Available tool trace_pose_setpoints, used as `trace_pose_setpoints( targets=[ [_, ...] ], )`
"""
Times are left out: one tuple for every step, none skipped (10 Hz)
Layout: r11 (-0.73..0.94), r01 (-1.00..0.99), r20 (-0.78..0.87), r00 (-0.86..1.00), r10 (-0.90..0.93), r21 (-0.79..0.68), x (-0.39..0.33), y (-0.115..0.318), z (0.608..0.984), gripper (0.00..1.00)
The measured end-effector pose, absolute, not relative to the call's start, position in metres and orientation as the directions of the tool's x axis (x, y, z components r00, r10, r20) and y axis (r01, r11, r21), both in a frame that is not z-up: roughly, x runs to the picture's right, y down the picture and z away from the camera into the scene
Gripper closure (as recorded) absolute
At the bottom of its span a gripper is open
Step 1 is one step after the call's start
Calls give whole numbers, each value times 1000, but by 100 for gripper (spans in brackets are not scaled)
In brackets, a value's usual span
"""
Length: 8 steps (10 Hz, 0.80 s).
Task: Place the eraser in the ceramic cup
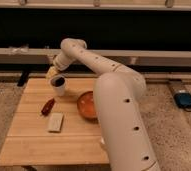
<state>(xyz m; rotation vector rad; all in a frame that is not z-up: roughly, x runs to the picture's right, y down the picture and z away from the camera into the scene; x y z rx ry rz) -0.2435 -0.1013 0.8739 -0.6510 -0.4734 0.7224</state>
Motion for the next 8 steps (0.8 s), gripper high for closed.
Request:
trace_pose_setpoints(
  targets=[
    [571, -451, 173, 661, 730, -685, -242, -102, 874, 32],
    [571, -452, 173, 661, 730, -685, -241, -102, 874, 32],
    [572, -451, 173, 661, 730, -685, -242, -102, 874, 32],
    [572, -450, 174, 662, 729, -686, -243, -102, 874, 32],
    [572, -449, 174, 662, 729, -686, -244, -101, 874, 32],
    [572, -449, 174, 662, 729, -686, -244, -101, 874, 32],
    [572, -450, 174, 662, 729, -686, -243, -101, 874, 32],
    [572, -449, 174, 662, 729, -686, -244, -101, 874, 32]
  ],
)
